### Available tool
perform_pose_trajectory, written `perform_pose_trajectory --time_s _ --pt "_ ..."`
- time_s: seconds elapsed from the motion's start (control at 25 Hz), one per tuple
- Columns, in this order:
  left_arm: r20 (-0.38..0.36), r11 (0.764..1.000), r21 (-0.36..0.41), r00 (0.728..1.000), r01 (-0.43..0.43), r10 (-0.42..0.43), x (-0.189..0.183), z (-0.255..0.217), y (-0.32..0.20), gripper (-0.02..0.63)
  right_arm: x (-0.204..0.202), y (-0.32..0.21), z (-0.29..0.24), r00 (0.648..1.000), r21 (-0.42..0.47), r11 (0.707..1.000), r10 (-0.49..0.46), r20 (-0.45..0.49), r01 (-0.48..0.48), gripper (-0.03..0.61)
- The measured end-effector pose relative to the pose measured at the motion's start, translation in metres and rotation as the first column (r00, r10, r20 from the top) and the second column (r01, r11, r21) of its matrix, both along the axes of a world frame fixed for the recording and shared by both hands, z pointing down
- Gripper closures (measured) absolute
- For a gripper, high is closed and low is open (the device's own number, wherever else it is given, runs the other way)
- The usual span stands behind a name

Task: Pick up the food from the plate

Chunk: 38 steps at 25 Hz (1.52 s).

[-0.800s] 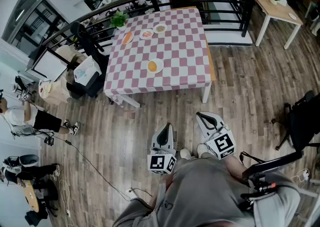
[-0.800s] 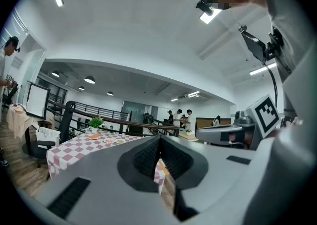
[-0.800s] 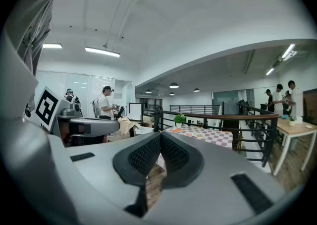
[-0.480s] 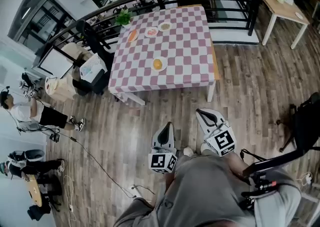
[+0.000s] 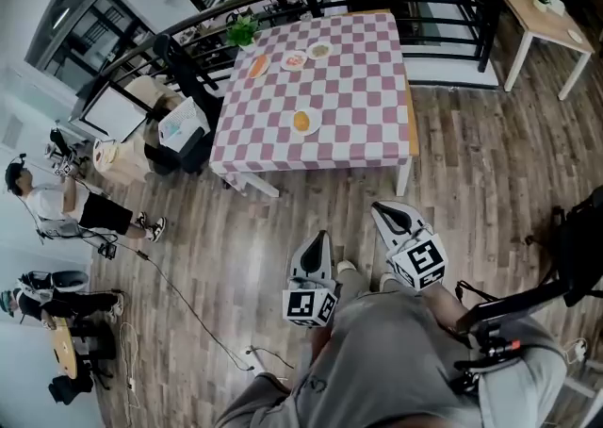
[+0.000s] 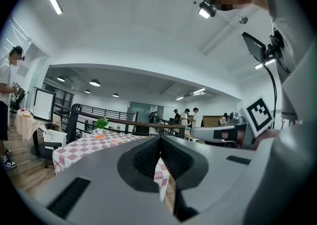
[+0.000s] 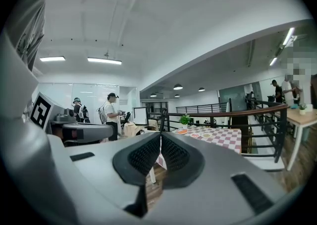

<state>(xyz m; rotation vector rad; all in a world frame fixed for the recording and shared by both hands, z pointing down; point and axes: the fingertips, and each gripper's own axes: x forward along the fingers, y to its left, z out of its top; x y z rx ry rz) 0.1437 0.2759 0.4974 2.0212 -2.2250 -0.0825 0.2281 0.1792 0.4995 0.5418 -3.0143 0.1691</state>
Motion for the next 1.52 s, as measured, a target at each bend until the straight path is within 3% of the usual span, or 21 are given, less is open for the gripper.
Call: perform_pose_trajectory --time_s 0.56,1.08,1.52 --pt "-0.005 1.000 0.003 1.000 0.026 -0.026 -0.044 0.004 -0.036 0.604 -0.041 -0.028 -0.001 1.000 0.017 1.000 -0.017 -0.017 0.018 0.561" --pt "-0.037 1.000 -0.002 0.999 -0.014 0.014 -0.138 0.019 -0.096 0.604 -0.133 -0.076 0.005 0.998 0.005 1.000 -0.026 -0.061 0.026 0.561" --pt "-0.074 0.997 0.010 0.995 -0.073 0.073 -0.223 0.026 -0.142 0.604 -0.214 -0.120 -0.002 0.995 0.033 0.999 0.025 -0.092 -0.022 0.561"
